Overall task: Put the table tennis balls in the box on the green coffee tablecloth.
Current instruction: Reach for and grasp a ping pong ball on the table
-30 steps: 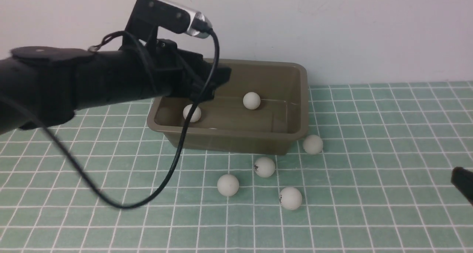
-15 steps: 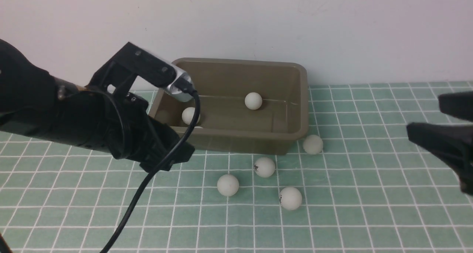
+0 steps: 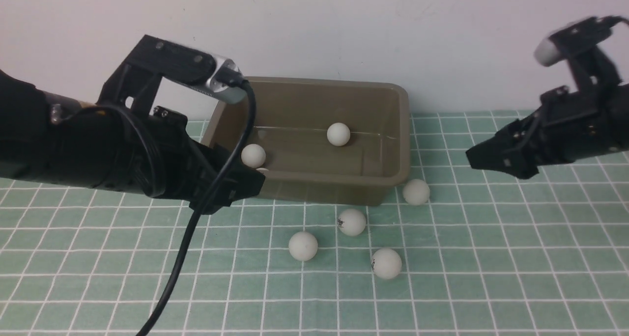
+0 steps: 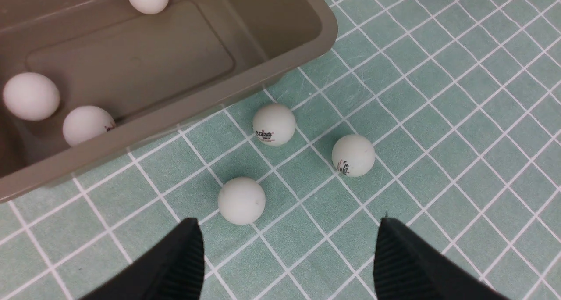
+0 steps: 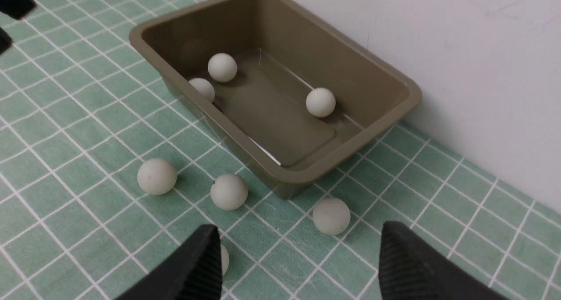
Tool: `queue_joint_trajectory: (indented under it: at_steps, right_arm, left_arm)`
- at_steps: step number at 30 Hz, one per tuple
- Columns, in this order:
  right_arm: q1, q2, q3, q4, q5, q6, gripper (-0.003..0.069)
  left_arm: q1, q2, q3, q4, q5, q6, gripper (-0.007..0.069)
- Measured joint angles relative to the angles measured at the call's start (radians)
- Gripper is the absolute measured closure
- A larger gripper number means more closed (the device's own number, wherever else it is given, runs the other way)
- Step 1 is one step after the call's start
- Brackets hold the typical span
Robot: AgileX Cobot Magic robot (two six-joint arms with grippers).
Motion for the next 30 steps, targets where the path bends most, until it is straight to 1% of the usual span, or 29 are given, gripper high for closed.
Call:
queue_joint_trajectory:
  at_steps: [5, 8, 12, 19, 24, 30]
  right_arm:
    - [0.000, 0.085, -0.050, -0.001, 0.001, 0.000, 0.0214]
    - [0.000, 0.120, -0.068, -0.005, 0.002, -0.006, 0.0200]
    - [0.003, 0.177, -0.107, -0.013, 0.003, -0.067, 0.0170]
    - [0.037, 0.248, -0.160, -0.054, 0.002, -0.195, 0.0162]
    - [0.079, 0.317, -0.211, -0.087, 0.003, -0.218, 0.0162]
    - [0.101, 0.388, -0.254, -0.117, -0.007, -0.218, 0.0162]
  left_arm:
    - [0.000, 0.000, 0.000, -0.003, 0.000, 0.000, 0.0157]
    - [0.000, 0.000, 0.000, -0.003, -0.003, 0.000, 0.0157]
    - [0.000, 0.000, 0.000, -0.003, -0.010, 0.000, 0.0157]
    - [0.000, 0.000, 0.000, -0.004, -0.011, 0.000, 0.0157]
    - [0.000, 0.000, 0.000, -0.004, -0.011, 0.001, 0.0157]
    - [0.000, 0.000, 0.000, -0.004, -0.011, 0.001, 0.0157]
